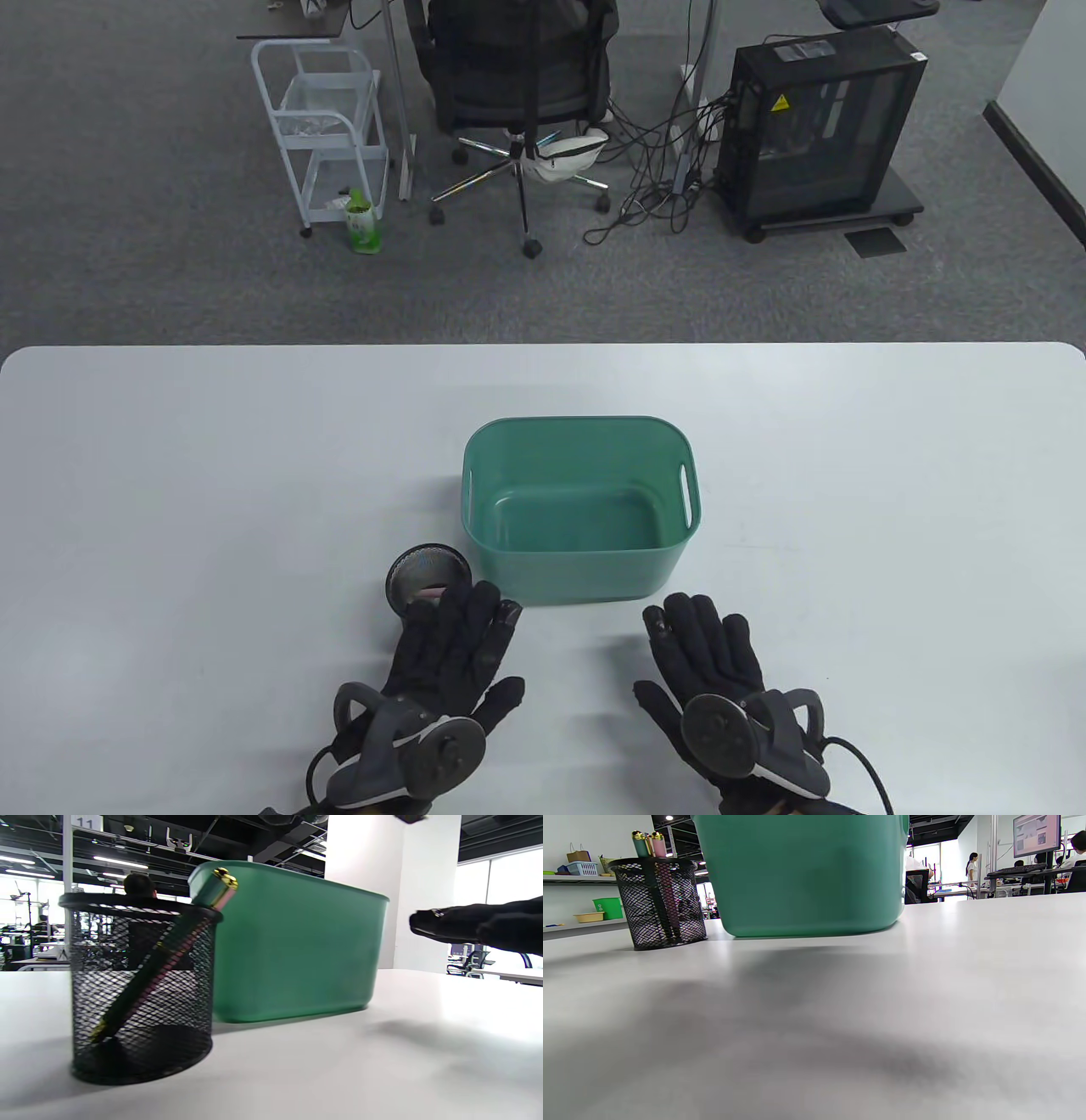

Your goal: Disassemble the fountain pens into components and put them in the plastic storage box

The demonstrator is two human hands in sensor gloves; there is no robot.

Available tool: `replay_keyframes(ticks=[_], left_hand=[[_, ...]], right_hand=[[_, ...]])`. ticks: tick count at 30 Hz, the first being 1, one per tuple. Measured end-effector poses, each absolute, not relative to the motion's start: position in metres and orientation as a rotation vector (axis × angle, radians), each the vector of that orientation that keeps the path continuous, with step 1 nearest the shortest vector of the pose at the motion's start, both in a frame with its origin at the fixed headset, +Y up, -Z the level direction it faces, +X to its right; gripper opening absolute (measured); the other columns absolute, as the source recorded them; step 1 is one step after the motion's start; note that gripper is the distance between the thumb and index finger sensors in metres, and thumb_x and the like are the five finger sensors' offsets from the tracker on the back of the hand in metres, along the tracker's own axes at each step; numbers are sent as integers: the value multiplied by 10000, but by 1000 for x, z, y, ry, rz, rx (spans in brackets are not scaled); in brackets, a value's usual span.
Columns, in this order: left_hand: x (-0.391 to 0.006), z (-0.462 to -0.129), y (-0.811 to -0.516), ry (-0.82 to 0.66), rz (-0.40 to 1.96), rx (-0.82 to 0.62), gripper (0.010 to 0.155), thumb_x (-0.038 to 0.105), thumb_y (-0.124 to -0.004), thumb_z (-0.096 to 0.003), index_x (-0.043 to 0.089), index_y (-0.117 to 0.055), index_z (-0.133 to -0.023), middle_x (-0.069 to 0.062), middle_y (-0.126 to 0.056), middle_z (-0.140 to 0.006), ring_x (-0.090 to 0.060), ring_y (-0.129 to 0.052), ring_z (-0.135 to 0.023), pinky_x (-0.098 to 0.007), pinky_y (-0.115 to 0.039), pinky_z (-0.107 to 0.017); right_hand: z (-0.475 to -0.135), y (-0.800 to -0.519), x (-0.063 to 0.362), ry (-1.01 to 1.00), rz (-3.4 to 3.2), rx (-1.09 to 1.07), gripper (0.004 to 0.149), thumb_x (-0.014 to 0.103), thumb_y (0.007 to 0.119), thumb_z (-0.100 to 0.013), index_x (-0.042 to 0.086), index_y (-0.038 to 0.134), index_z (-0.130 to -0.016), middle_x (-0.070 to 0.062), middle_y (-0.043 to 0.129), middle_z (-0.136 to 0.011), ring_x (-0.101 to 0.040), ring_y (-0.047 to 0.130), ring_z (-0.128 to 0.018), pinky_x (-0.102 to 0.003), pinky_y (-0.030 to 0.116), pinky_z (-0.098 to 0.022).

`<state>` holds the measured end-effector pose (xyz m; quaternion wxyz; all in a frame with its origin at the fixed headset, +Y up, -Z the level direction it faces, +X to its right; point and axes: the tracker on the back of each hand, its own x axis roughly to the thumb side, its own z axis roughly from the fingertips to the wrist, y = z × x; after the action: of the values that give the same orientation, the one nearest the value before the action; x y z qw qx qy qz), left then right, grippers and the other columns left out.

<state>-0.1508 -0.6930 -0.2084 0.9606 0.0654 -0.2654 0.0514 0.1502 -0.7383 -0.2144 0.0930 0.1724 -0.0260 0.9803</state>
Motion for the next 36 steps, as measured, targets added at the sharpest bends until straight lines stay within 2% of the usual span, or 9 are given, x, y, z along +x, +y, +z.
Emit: replay_keyframes(ticks=[10,22,27,31,36], left_hand=[[-183,-234,-685,-458,140,103,793,566,-592,-661,133,-355,-1281,-159,-350,-1344,-427,-260,-1222,-589,-174,-870],[-199,-255,-692,-383,88,80,792,554,-661,-642,154,-389,-1270,-129,-387,-1341,-399,-298,-1230,-593,-157,-873],[-191,-260,-697,-373,48,126,742,554,-678,-637,134,-527,-1229,-130,-593,-1276,-400,-480,-1189,-600,-233,-879],[-183,-263,-701,-346,-20,156,672,571,-670,-632,111,-717,-1119,-116,-809,-1137,-377,-654,-1099,-596,-331,-876],[-176,-265,-704,-325,-78,204,627,577,-666,-631,108,-845,-1006,-85,-943,-1004,-341,-764,-1007,-590,-382,-864]], right_hand=[[-214,-738,150,-64,2908,507,734,560,453,-623,173,297,-1227,-118,198,-1257,-368,246,-1158,-528,181,-832],[-215,-738,151,-56,2906,502,735,560,454,-623,173,294,-1227,-120,200,-1256,-370,247,-1157,-529,183,-832],[-215,-738,151,-45,2905,498,736,561,454,-623,171,296,-1227,-123,198,-1256,-371,248,-1157,-529,183,-832],[-215,-738,152,-40,2905,491,737,561,455,-623,171,295,-1228,-122,199,-1257,-371,246,-1157,-529,184,-831],[-216,-738,152,-28,2903,486,736,561,454,-623,172,295,-1227,-121,198,-1257,-372,247,-1157,-529,184,-832]])
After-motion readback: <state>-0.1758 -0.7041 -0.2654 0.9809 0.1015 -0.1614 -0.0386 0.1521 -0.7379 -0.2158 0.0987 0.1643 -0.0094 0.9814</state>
